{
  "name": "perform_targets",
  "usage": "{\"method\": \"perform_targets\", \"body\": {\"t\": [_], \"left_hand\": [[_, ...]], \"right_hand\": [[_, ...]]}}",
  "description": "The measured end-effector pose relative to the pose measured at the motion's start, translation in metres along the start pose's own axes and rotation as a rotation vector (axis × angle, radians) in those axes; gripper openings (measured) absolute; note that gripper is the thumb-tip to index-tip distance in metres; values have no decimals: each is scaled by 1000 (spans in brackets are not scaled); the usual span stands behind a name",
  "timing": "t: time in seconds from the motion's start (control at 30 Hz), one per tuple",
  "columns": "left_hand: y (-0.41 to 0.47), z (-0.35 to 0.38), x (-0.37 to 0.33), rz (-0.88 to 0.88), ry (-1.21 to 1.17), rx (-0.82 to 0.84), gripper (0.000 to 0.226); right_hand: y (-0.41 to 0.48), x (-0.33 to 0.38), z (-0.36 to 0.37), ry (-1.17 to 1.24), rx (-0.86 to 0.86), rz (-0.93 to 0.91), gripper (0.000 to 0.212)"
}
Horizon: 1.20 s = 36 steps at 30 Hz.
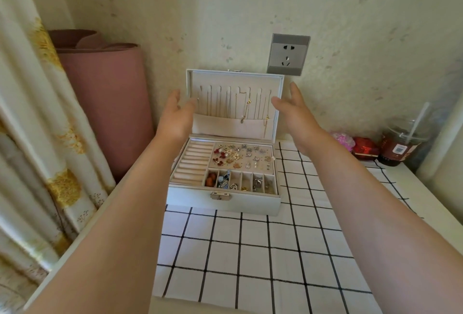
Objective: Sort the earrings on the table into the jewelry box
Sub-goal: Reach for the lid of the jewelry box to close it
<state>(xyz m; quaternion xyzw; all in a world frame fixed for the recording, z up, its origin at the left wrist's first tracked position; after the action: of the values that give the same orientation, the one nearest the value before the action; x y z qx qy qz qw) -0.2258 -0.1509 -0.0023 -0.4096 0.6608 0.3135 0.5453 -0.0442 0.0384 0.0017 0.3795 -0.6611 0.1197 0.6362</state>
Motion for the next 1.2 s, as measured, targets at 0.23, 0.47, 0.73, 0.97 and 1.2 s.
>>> {"method": "perform_targets", "body": {"t": [0.23, 0.47, 0.73, 0.97, 1.2], "left_hand": [[-2, 5, -6, -13, -89, 65, 65], [-18, -32, -3, 14, 36, -26, 58], [-69, -51, 23, 79, 299, -95, 46], [-79, -63, 56, 63, 519, -5, 35], [-92, -54, 75, 387, 679, 55, 50]], "right_hand": [[1, 2, -13, -85, 4, -67, 66], [-36, 35, -10, -285, 30, -285, 33], [-88, 20, -17, -413, 246, -208, 36], [-131, 5, -2, -640, 346, -279, 50], [-143, -3, 17, -910, 457, -316, 66]]}}
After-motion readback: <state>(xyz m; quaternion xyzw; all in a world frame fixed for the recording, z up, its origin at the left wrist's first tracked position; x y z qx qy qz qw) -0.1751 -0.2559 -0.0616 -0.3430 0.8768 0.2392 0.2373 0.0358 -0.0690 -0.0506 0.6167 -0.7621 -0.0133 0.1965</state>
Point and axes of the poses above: each hand's wrist, its own y-axis towards the middle knuckle, its own z-axis out of the palm, x = y × z, the point moved 7 cm from there along y, towards the middle knuckle, and after that the axes turned 12 degrees about -z, right-handed, at the moved point
